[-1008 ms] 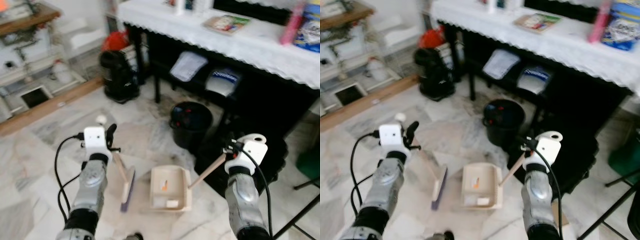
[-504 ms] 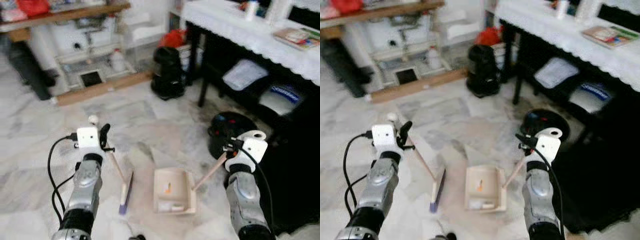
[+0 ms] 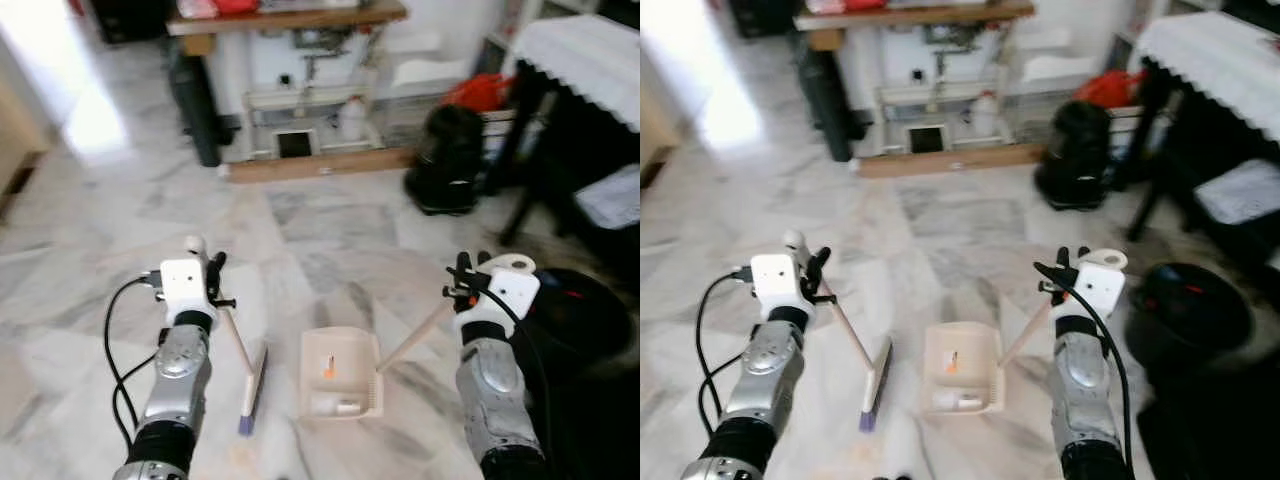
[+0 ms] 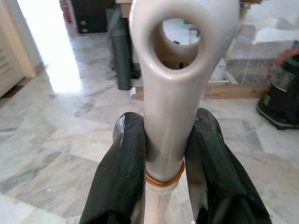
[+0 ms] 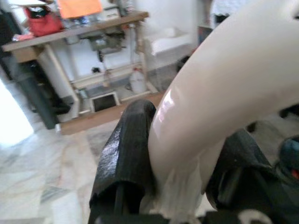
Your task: Sweep floor
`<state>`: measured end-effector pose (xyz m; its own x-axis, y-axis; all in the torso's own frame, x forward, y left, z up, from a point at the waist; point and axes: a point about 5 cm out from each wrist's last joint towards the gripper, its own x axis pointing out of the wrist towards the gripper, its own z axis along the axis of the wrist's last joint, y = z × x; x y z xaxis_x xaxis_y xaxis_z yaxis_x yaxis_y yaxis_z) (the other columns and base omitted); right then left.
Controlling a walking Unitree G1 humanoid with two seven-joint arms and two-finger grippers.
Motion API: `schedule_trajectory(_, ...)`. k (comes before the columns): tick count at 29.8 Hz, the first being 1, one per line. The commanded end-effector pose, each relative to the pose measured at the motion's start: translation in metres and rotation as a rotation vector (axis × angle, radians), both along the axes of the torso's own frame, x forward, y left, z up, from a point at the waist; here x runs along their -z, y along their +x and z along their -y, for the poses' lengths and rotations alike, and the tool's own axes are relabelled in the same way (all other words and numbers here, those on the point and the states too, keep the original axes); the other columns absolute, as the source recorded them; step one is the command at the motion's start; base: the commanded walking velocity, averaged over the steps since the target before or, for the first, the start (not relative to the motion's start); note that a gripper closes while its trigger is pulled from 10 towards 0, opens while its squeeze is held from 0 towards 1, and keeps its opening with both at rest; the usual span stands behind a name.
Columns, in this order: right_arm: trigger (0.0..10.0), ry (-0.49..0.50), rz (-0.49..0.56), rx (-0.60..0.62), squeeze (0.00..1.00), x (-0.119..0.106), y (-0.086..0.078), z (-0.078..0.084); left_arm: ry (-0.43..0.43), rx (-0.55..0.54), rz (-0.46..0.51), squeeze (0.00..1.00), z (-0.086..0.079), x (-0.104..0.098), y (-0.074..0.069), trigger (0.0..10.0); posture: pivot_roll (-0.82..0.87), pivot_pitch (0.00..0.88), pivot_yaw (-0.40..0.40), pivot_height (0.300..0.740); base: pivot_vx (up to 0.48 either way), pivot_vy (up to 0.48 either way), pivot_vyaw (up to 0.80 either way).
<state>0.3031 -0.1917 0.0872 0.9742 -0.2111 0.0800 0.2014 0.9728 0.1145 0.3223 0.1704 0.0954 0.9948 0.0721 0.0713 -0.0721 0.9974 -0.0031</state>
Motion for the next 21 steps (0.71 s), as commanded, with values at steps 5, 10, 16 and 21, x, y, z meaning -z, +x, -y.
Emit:
schedule_trajectory(5,10.0,-0.01,0.057,-0.012,0.0,-0.0139,0.0038,-0.0042,-0.005,-0.004,0.039,0.0,-0.0031,-0.0069,0.0016,10.0,-0.11,0.0,0.002,0.74,0.0,0.0,0.79)
schedule_trajectory(10,10.0,-0.007,0.056,-0.013,0.0,-0.0131,0.0032,-0.0056,-0.003,0.001,0.039,0.0,-0.003,-0.0072,0.0018,10.0,-0.11,0.0,0.008,0.74,0.0,0.0,0.79)
schedule_trajectory(16,10.0,0.001,0.051,-0.013,0.0,-0.0111,0.0019,-0.0065,0.002,0.008,0.037,0.0,-0.0021,-0.0073,0.0018,10.0,-0.11,0.0,0.01,0.74,0.0,0.0,0.79)
schedule_trajectory(21,10.0,0.007,0.049,-0.016,0.0,-0.0106,0.0026,-0.0073,0.009,0.007,0.038,0.0,-0.0026,-0.0077,0.0018,10.0,-0.1,0.012,0.008,0.74,0.0,0.0,0.79)
